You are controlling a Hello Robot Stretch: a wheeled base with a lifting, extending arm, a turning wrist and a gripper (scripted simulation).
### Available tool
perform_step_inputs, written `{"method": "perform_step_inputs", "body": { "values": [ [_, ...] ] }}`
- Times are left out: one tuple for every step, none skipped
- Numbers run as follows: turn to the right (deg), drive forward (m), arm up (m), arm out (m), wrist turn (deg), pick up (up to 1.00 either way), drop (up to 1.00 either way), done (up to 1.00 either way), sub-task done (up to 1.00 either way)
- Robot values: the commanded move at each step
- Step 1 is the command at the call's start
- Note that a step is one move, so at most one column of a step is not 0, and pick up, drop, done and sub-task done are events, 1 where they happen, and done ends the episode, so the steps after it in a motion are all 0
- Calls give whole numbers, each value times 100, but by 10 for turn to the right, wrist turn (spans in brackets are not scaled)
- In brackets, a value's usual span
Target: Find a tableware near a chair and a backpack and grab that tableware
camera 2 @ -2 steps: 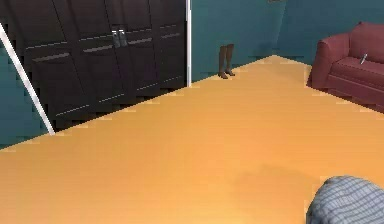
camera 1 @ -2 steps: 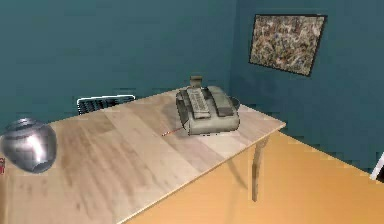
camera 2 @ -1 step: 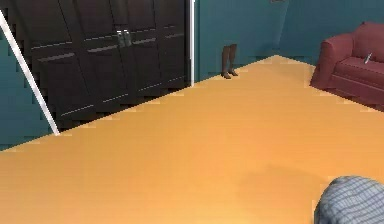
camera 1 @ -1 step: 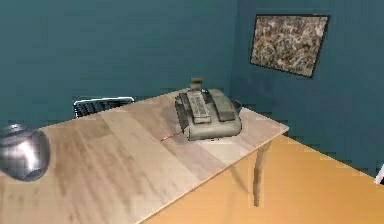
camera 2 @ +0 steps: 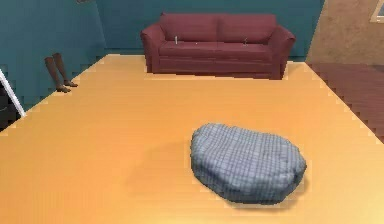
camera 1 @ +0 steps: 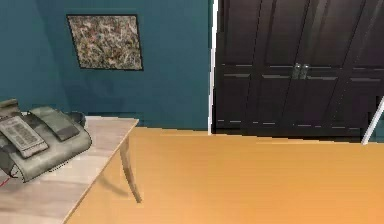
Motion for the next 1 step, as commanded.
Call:
{"method": "perform_step_inputs", "body": {
  "values": [
    [0, 60, 0, 0, 0, 0, 0, 0, 0]
  ]
}}
